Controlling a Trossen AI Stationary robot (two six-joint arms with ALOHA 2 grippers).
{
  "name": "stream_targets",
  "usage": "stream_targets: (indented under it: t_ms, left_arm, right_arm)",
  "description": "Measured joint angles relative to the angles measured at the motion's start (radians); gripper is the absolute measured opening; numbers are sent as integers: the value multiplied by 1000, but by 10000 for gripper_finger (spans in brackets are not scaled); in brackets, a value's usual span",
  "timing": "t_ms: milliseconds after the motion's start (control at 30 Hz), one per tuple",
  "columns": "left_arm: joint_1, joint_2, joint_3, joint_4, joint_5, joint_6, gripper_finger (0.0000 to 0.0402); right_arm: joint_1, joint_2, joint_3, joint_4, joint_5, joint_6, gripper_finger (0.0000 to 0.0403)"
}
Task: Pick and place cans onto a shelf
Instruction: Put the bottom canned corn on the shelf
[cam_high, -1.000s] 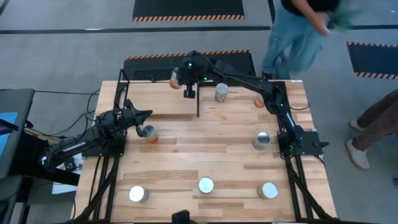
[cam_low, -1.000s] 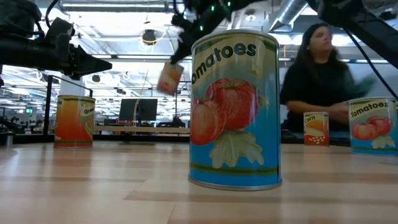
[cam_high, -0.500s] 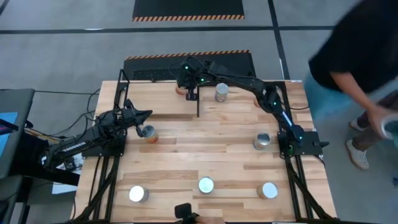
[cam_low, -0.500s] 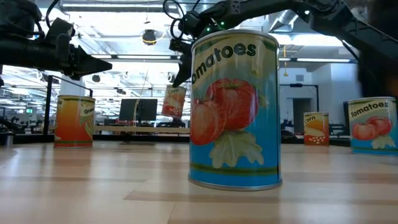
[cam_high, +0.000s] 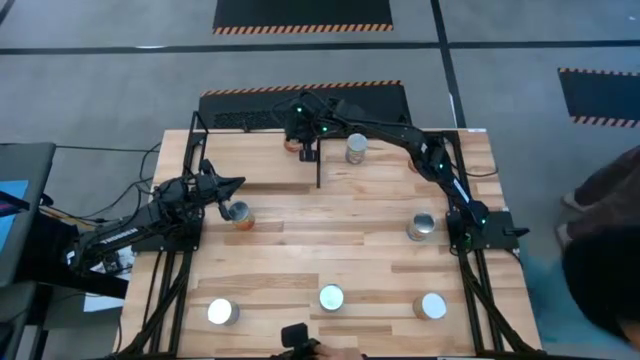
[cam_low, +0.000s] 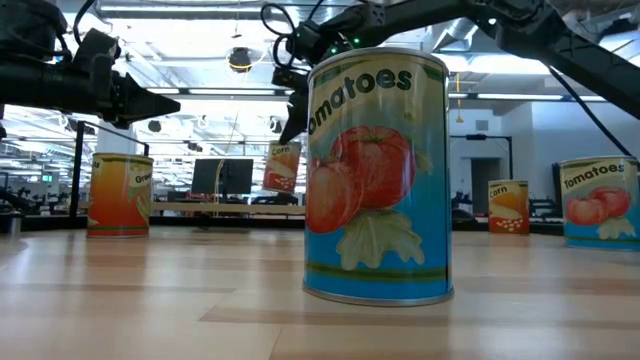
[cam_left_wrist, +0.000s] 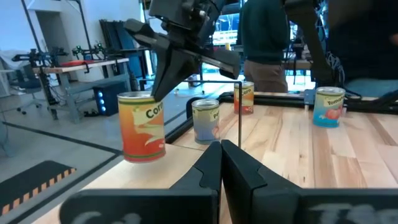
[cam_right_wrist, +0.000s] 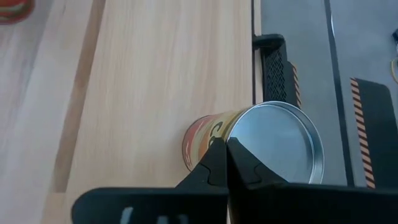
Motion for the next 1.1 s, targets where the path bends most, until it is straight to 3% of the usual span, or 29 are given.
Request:
stream_targets:
  t_ms: [733,1100]
  left_arm:
    - [0,0,0,0,0,0,0]
    - [0,0,0,0,1,0,0]
  right_arm:
    - [-26,1,0,14,-6,-6,4]
    - [-3,63,2,33,23,-48,5]
